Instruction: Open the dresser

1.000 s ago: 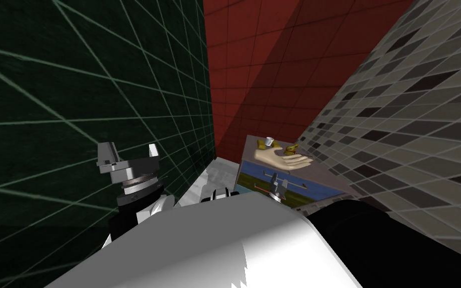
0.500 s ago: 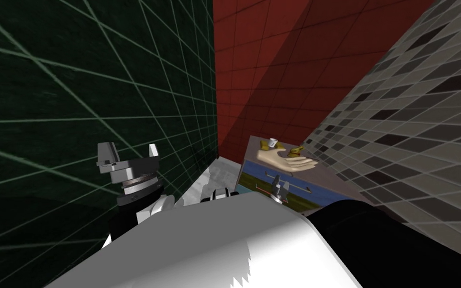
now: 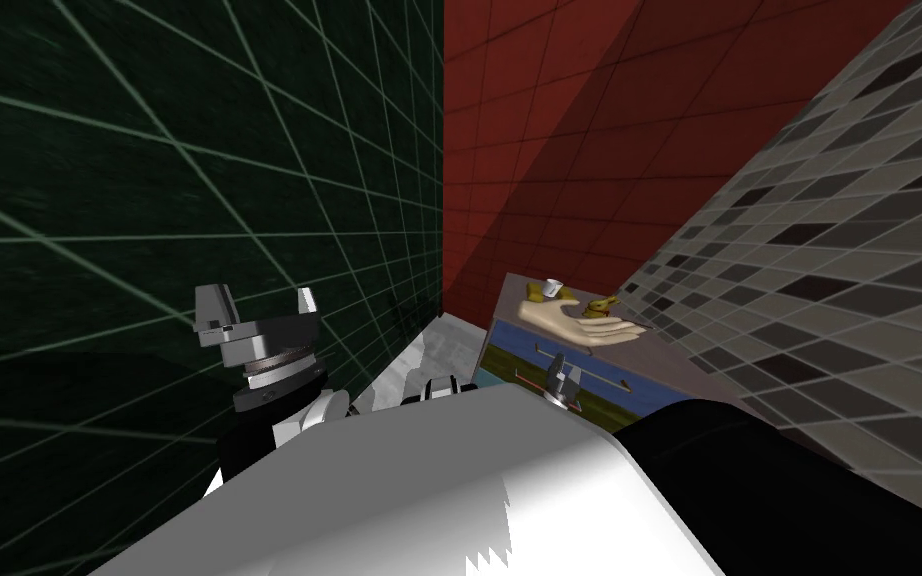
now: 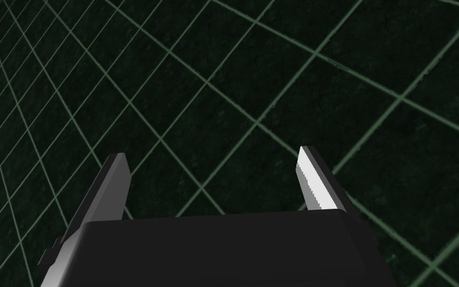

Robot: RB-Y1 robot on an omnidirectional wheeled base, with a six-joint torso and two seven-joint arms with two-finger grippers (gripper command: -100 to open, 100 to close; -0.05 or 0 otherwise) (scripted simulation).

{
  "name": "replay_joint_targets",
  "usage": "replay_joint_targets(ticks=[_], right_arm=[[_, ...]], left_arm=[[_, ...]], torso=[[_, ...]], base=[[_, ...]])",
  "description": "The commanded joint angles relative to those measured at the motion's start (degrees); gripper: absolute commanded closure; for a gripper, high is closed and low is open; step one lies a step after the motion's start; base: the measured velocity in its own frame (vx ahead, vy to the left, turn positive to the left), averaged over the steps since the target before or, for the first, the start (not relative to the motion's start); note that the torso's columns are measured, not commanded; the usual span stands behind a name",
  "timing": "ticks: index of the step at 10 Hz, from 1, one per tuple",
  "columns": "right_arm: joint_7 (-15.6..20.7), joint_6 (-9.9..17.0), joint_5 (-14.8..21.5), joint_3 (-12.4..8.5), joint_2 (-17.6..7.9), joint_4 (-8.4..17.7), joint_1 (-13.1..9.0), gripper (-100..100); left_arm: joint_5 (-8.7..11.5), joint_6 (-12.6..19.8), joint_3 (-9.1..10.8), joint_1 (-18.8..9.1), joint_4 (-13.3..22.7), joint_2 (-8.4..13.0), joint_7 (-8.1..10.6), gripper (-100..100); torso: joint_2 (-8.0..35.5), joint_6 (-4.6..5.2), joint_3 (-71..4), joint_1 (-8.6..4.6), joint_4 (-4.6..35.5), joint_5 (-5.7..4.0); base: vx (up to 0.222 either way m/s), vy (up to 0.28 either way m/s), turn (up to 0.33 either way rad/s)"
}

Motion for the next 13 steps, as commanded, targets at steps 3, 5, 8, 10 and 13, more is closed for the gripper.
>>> replay_joint_targets(ticks=[3, 5, 8, 10, 13], right_arm=[[-0.83, 1.52, 0.24, 1.51, 1.01, 1.59, -0.62, -100], [-0.83, 1.52, 0.24, 1.51, 1.01, 1.59, -0.62, -100], [-2.35, 0.75, 0.15, 2.05, 0.60, 0.22, -0.32, -100], [-2.53, 0.86, 0.16, 2.22, 0.65, 0.16, -0.33, -100], [-2.86, 1.07, 0.19, 2.56, 0.74, 0.04, -0.34, -100]], left_arm=[[0.00, 0.00, 0.00, 0.00, 0.00, 0.00, 0.00, 0], [0.00, 0.00, 0.00, 0.00, 0.00, 0.00, 0.00, 0], [0.00, 0.00, 0.00, -0.01, 0.00, 0.00, 0.00, 0], [0.00, 0.00, 0.00, -0.01, 0.00, 0.00, 0.00, 0], [0.00, 0.00, 0.00, 0.00, 0.00, 0.00, 0.00, 0]], torso=[[0.15, 0.00, 0.12, -0.11, 0.03, -0.07], [0.08, -0.10, 0.10, -0.06, 0.05, -0.03], [0.37, 0.05, 0.13, 0.03, 0.19, 0.32], [0.22, 0.15, 0.06, 0.02, 0.09, 0.23], [0.22, 0.04, 0.05, 0.14, 0.09, 0.26]], base=[[0.005, -0.004, -0.005], [0.000, 0.001, 0.007], [-0.062, -0.008, 0.049], [-0.016, -0.004, 0.012], [-0.003, 0.001, 0.005]])
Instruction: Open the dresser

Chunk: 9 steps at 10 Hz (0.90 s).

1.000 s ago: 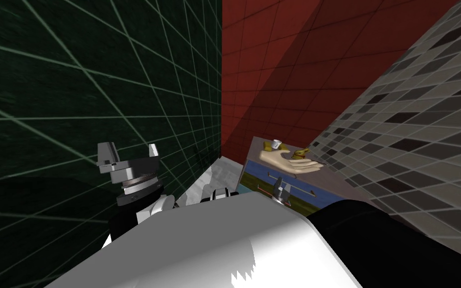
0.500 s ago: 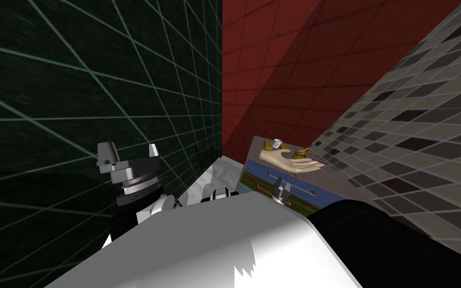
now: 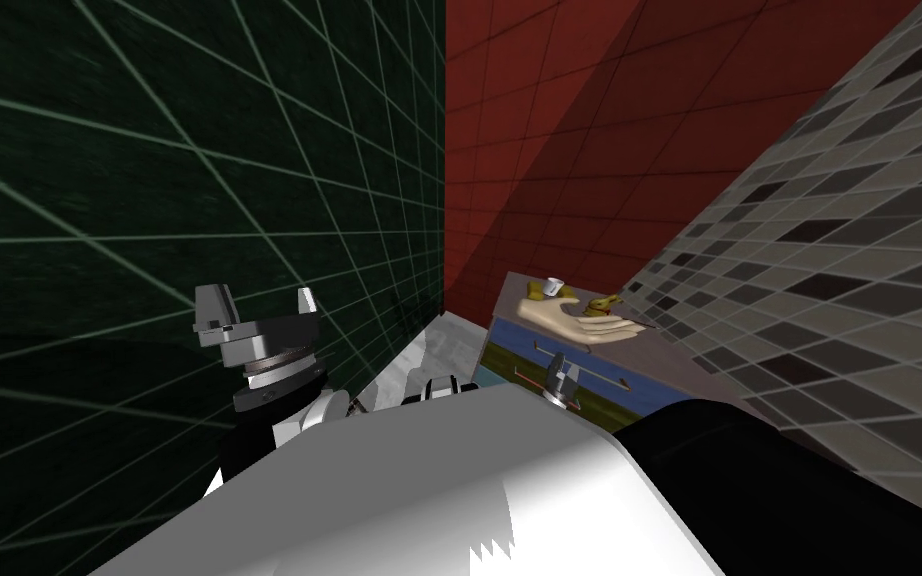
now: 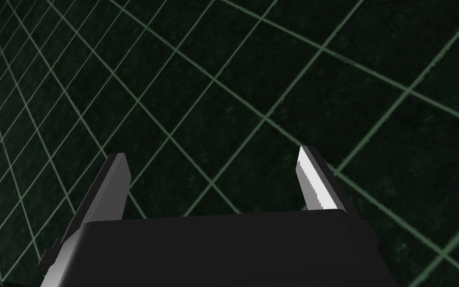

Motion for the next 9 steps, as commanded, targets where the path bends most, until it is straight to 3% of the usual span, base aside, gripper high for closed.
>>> replay_joint_targets(ticks=[1, 4, 6, 8, 9], right_arm=[[-0.93, 1.47, 0.41, 1.82, 1.15, 0.85, -0.31, -100], [-1.10, 1.58, 0.42, 1.99, 1.19, 0.79, -0.32, -100], [-2.96, 2.77, 0.54, 3.84, 1.68, 0.14, -0.41, -100], [-4.88, 4.03, 0.67, 5.78, 2.20, -0.53, -0.50, -100], [-4.21, 3.77, 0.55, 5.12, 1.92, -0.83, -0.14, -100]], left_arm=[[0.00, 0.00, 0.00, 0.00, 0.00, 0.00, 0.00, 0], [0.00, 0.00, 0.00, 0.00, 0.00, 0.00, 0.00, 0], [0.00, 0.00, 0.01, 0.01, 0.00, 0.01, 0.00, 0], [0.00, 0.00, 0.00, 0.00, 0.00, 0.00, 0.00, 0], [0.00, 0.00, -0.01, -0.01, 0.00, 0.00, 0.00, 0]], torso=[[0.03, 0.02, 0.02, 0.00, 0.00, -0.02], [0.04, 0.07, -0.06, 0.04, 0.09, 0.29], [1.06, 0.98, 0.14, 0.62, 0.44, 1.30], [1.82, 1.09, 0.59, 1.06, 0.68, 1.53], [1.83, 1.14, 0.58, 1.03, 0.68, 1.54]], base=[[-0.001, 0.004, 0.019], [0.002, 0.016, 0.037], [0.012, 0.004, 0.148], [-0.049, 0.009, 0.138], [-0.028, 0.004, 0.028]])
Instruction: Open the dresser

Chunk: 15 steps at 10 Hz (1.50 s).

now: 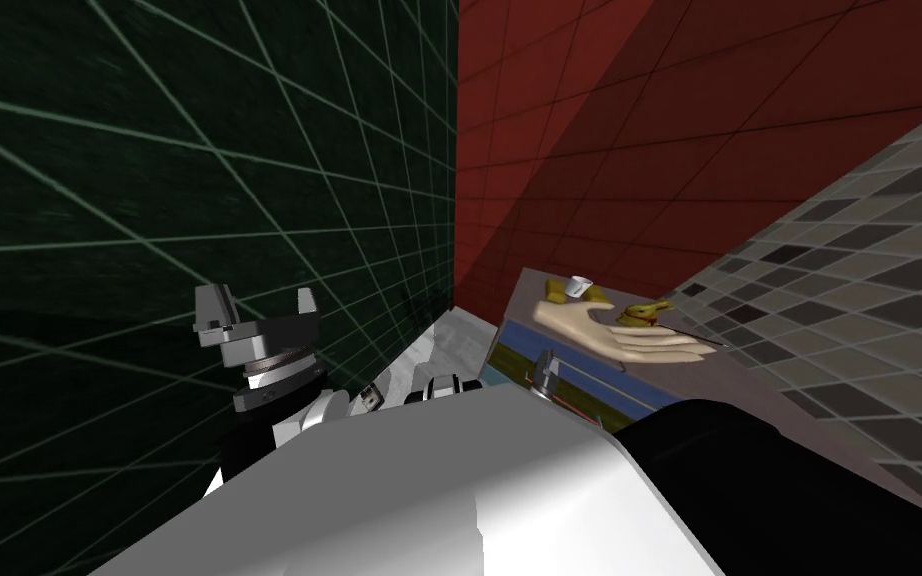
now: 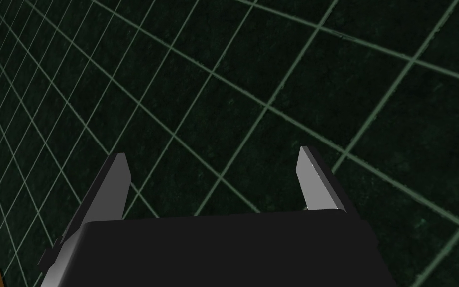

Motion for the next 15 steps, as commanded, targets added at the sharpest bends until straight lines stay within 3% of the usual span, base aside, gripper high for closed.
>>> replay_joint_targets(ticks=[1, 5, 6, 7, 10, 11, 15], right_arm=[[0.60, 2.15, -0.37, -0.32, -0.53, -1.90, -0.19, -100], [2.10, 6.05, -1.15, -1.23, -1.69, -5.37, -0.71, -100], [1.72, 5.42, -1.06, -0.77, -1.12, -4.67, -0.08, -100], [1.35, 4.10, -0.76, -0.78, -1.11, -3.64, -0.45, 100], [-0.15, 0.19, 0.03, 0.14, 0.05, -0.16, 0.07, 100], [0.17, 0.82, -0.11, -0.24, -0.38, -0.84, -0.45, 100], [1.42, 5.18, -0.94, -0.45, -1.21, -5.49, 1.02, 100]], left_arm=[[0.00, 0.00, 0.00, 0.01, 0.00, 0.00, 0.00, 0], [0.00, 0.00, 0.00, 0.01, 0.00, 0.00, 0.00, 0], [0.00, 0.00, 0.01, 0.01, 0.00, 0.00, 0.00, 0], [0.00, 0.00, 0.01, 0.01, 0.00, 0.00, 0.00, 0], [0.00, 0.00, 0.01, 0.02, 0.00, 0.00, 0.00, 0], [0.00, 0.00, 0.01, 0.02, 0.00, 0.00, 0.00, 0], [0.00, 0.00, -0.01, 0.00, 0.00, -0.01, 0.00, 0]], torso=[[-0.23, 0.05, -0.15, -0.11, -0.07, -0.02], [-0.40, -0.03, -0.29, -0.22, -0.01, 0.14], [-0.41, -0.07, -0.34, -0.22, 0.07, 0.30], [-0.41, -0.03, -0.31, -0.16, -0.02, 0.16], [-0.36, 0.07, -0.18, -0.35, -0.18, -0.22], [-0.39, 0.02, -0.13, -0.42, -0.25, -0.39], [0.01, 0.13, 0.04, -0.09, -0.07, -0.13]], base=[[-0.012, 0.004, -0.027], [-0.013, 0.011, -0.017], [-0.010, 0.009, -0.008], [0.014, -0.015, 0.038], [0.020, -0.015, 0.021], [0.000, 0.000, 0.000], [-0.122, 0.124, -0.031]])
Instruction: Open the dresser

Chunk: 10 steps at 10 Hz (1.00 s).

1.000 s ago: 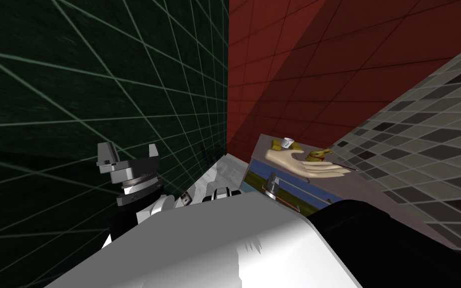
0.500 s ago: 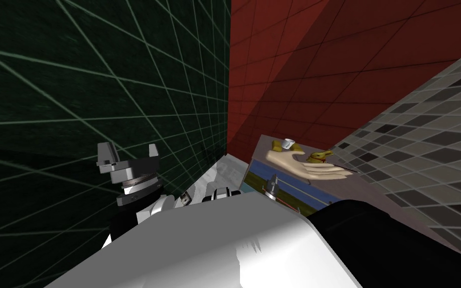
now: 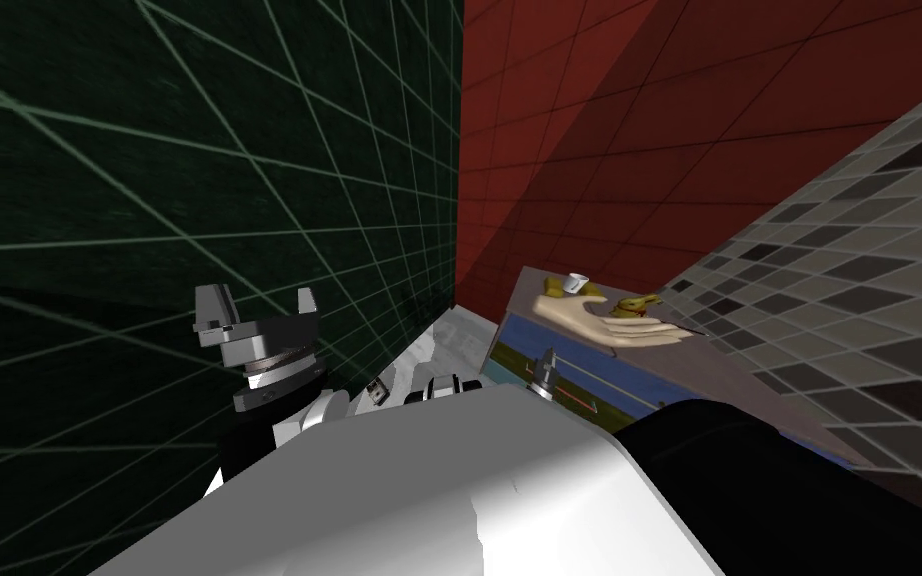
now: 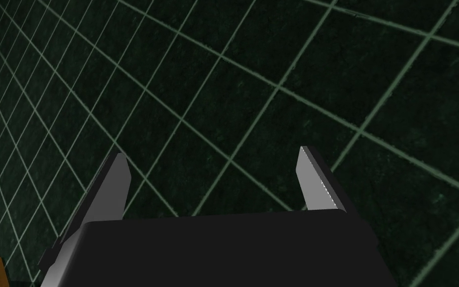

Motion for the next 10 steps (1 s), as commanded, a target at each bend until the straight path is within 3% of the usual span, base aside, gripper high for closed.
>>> replay_joint_targets(ticks=[1, 2, 10], right_arm=[[0.85, 3.25, -0.63, -0.13, -0.48, -2.83, 1.03, 100], [0.61, 2.38, -0.42, -0.01, -0.31, -2.02, 0.70, 100], [0.23, 2.73, 0.09, 0.85, -0.33, -3.89, 2.91, 100]], left_arm=[[0.00, 0.00, 0.00, 0.00, 0.00, 0.00, 0.00, 0], [0.00, 0.00, 0.00, 0.00, 0.00, 0.00, 0.00, 0], [0.00, 0.00, 0.00, 0.01, 0.00, 0.00, 0.00, 0]], torso=[[-0.11, 0.01, -0.11, -0.05, 0.01, 0.07], [-0.13, 0.01, -0.16, 0.01, 0.01, 0.13], [-0.17, -0.02, -0.16, 0.05, -0.01, 0.11]], base=[[-0.162, 0.173, -0.036], [-0.081, 0.087, -0.012], [-0.113, 0.111, -0.020]])
